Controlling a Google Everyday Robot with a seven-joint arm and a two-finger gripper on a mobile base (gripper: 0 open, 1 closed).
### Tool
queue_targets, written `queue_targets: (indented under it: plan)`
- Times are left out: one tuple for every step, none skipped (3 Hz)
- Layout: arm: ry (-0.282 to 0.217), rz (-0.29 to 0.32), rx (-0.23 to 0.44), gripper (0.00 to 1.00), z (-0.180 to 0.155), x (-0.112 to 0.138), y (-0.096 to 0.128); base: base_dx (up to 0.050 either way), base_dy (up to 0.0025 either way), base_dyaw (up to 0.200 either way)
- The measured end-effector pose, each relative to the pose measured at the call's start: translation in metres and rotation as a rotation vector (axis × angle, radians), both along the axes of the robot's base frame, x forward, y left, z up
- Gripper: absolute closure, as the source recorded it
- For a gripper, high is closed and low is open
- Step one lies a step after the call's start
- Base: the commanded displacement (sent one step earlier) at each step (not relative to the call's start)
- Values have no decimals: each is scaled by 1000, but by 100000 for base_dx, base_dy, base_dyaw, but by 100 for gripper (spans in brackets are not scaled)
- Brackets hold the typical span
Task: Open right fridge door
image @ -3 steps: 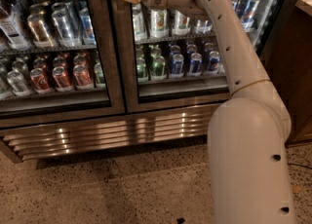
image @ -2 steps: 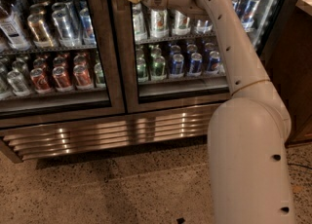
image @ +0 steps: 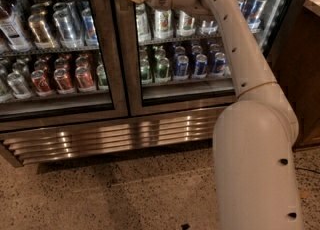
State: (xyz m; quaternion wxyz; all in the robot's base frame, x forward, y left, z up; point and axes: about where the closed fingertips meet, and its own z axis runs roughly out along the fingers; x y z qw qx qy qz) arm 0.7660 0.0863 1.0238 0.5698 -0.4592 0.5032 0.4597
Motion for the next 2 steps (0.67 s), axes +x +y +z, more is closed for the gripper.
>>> queue_targets:
  plan:
    - [0, 0, 0, 81, 0, 0, 0, 0, 0, 0]
    - [0, 0, 0, 59, 0, 0, 0, 0, 0, 0]
